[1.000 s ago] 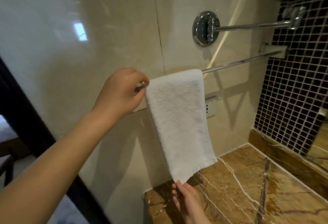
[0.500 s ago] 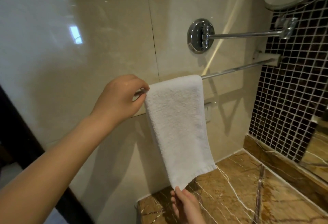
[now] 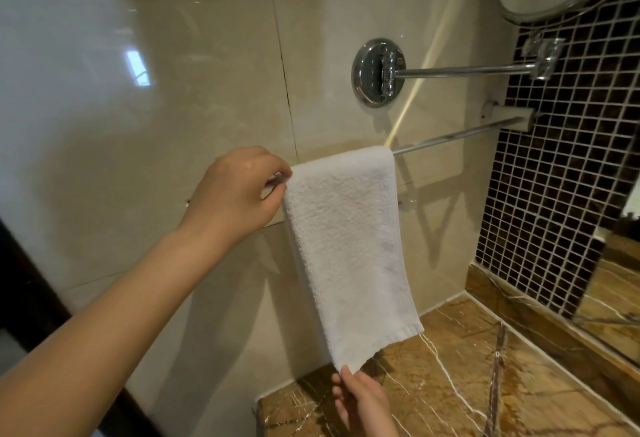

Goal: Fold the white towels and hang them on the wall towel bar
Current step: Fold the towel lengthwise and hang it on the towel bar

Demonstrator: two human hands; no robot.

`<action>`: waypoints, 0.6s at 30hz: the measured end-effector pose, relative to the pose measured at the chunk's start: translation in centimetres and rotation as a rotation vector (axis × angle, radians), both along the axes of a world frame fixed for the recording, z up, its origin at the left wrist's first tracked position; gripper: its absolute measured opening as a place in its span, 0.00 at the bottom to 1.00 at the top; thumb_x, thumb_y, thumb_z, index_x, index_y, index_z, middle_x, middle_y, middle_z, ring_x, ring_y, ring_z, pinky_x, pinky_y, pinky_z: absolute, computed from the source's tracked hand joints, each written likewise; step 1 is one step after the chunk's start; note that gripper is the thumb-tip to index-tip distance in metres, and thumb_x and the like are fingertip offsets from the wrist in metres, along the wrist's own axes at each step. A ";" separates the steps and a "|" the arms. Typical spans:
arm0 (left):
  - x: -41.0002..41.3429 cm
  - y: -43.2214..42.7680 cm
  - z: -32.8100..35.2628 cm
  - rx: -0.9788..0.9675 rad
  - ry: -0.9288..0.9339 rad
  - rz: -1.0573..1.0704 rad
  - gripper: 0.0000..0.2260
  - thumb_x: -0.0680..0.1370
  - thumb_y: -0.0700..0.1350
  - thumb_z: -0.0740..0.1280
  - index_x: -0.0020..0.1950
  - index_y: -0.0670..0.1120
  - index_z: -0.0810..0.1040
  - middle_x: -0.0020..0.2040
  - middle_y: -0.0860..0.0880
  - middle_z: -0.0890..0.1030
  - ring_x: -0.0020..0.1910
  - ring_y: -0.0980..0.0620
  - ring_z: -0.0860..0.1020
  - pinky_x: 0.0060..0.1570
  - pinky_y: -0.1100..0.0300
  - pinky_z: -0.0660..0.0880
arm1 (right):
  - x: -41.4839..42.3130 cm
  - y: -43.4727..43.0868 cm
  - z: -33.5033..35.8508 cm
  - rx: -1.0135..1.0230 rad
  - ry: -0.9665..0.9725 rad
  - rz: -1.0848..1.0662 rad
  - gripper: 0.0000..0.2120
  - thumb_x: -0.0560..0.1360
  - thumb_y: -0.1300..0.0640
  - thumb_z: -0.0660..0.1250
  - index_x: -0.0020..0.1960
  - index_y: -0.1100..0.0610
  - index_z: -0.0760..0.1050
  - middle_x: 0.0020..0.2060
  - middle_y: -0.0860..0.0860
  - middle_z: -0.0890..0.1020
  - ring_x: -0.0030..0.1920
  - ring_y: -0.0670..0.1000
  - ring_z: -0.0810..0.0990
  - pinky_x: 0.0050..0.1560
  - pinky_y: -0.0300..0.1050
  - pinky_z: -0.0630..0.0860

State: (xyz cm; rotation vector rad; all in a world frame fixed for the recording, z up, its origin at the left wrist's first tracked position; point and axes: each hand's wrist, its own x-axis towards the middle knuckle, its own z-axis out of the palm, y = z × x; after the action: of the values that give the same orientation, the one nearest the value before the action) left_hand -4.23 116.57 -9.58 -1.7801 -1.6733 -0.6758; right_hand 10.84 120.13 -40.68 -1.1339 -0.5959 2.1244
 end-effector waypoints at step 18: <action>1.5 2.2 0.0 -0.003 -0.036 0.057 0.08 0.72 0.44 0.64 0.47 0.49 0.83 0.44 0.51 0.83 0.46 0.45 0.80 0.41 0.50 0.76 | 1.4 1.6 0.6 -0.002 -0.016 -0.021 0.05 0.76 0.65 0.67 0.41 0.62 0.78 0.27 0.53 0.81 0.22 0.46 0.76 0.26 0.36 0.71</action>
State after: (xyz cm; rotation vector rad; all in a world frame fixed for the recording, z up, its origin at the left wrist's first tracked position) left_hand -2.73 118.76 -9.58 -1.7251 -1.7428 -0.6835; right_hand 12.22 121.76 -40.11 -1.1546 -0.5866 2.1010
